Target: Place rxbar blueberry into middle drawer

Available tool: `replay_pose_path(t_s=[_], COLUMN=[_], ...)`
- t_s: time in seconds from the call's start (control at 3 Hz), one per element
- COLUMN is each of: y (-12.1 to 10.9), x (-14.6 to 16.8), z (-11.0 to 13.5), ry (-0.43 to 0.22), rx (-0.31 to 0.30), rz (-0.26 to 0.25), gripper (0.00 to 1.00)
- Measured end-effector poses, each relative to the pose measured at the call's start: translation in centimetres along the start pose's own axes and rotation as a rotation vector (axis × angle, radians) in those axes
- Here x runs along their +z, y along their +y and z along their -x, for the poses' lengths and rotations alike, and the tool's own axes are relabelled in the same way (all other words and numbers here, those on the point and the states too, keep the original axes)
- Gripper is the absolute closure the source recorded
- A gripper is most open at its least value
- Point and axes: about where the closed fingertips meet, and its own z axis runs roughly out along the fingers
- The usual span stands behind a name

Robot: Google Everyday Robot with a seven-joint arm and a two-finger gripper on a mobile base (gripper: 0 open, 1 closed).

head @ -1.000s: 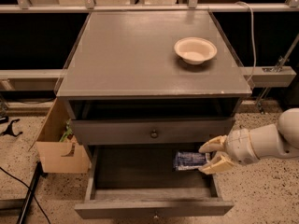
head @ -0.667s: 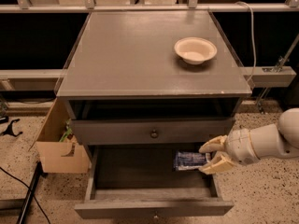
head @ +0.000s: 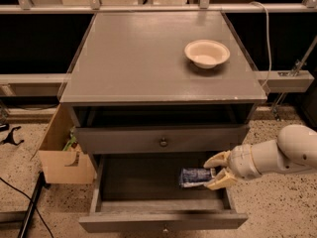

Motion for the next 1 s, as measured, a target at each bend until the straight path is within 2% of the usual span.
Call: replay_pose_path(t_s=[0.67, 1.0], y=[-1.4, -1.8], x=[4.0, 7.1], z=[-3.9, -7.0], ry=[-0.017, -0.02], rx=[-0.023, -0.004], rz=[-0.048, -0.05], gripper=[1.0, 1.0])
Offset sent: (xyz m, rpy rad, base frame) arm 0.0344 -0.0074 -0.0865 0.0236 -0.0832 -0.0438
